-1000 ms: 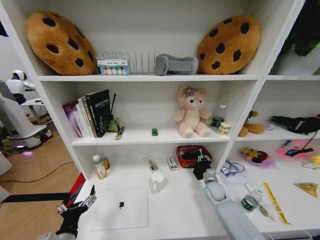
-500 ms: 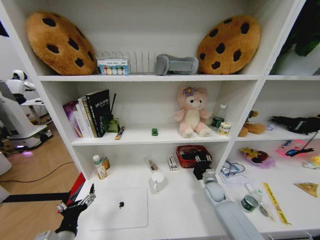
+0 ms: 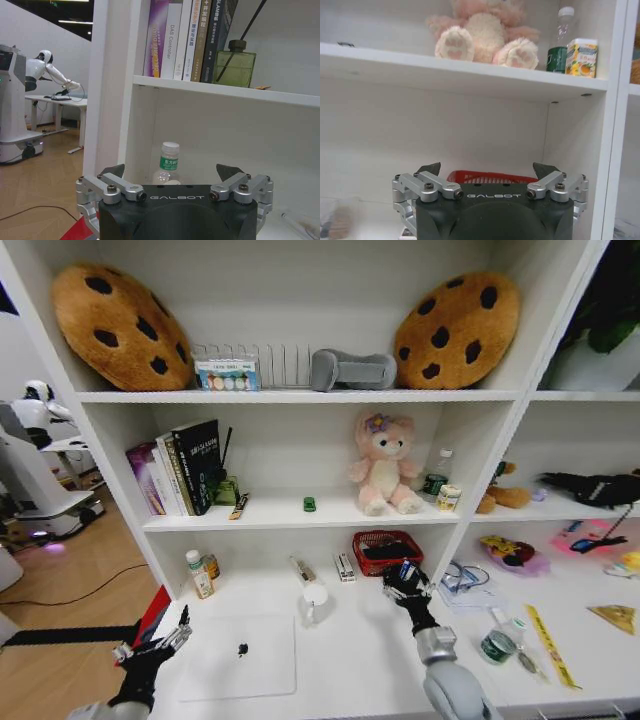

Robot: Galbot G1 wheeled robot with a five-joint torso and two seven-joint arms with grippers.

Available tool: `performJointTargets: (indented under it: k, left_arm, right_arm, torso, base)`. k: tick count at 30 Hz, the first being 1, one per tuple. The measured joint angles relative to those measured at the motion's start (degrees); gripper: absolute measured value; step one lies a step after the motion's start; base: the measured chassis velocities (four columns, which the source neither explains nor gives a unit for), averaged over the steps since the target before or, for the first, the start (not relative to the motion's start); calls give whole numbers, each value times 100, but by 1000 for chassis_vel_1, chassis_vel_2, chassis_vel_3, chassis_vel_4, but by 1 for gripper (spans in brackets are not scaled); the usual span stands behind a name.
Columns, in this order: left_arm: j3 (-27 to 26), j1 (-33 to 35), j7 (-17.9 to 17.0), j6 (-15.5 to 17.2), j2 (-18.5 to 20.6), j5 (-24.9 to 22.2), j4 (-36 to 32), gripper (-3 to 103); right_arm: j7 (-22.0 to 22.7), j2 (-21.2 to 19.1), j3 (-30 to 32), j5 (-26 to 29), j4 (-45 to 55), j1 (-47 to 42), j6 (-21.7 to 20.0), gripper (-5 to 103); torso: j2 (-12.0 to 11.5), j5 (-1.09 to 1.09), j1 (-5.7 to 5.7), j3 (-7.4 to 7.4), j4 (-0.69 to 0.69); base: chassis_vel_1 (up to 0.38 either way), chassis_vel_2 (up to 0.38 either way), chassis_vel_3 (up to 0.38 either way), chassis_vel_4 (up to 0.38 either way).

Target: Organize the objects on the table.

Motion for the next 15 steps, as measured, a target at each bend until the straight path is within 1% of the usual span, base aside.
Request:
performJointTargets:
  k: [1,2,5,6,8,9,11,12,13,14,15]
  left_arm:
    - [-1,1,19,-25,-9,9,0,100]
    - [-1,1,19,-25,-9,9,0,100]
    - [-27,21,86,-87,10,19,-24,100]
    - [-27,21,86,-87,10,19,-24,100]
    - [-48,82,173,-145,75,14,-104,100]
    - [-48,82,173,-145,75,14,-104,100]
    - [-53,138,258,-217,159,24,-144,100]
    - [-53,138,258,-217,159,24,-144,100]
    - [-56,164,309,-263,248,33,-163,100]
    - [-56,164,309,-263,248,33,-163,100]
    - [-62,166,338,-284,336,28,-167,100]
  right_arm:
    - [-27,44,92,0,215,-291,37,100]
    - [-27,44,92,0,215,-291,37,100]
    - [-103,173,438,11,761,-981,129,100]
    - [-103,173,438,11,761,-981,129,100]
    - [-169,314,828,78,1181,-1621,278,100]
    - [-169,314,828,78,1181,-1621,278,100]
    - [-245,389,1074,133,1342,-2028,497,100]
    - [-245,389,1074,133,1342,-2028,497,100]
    - [-280,429,1259,158,1400,-2286,693,100]
    - [-280,429,1259,158,1400,-2286,693,100]
    - [-279,444,1392,177,1432,-2469,784,100]
  torso:
    - [0,0,0,0,0]
    - [0,0,0,0,0]
    - [0,-1,0,0,0]
    - [0,-1,0,0,0]
    - [0,-1,0,0,-1]
    - [0,-1,0,0,-1]
    - [0,0,0,0,-1]
    - [0,0,0,0,-1]
    - [0,0,0,0,-1]
    - [0,0,0,0,-1]
    - [0,0,0,0,-1]
  base:
    - [0,0,0,0]
    - [0,0,0,0]
    - [0,0,0,0]
    - [0,0,0,0]
    - [0,0,0,0]
    - [0,0,0,0]
    - [0,0,0,0]
    - [0,0,0,0]
    - [0,0,0,0]
    - [0,0,0,0]
    - [0,0,0,0]
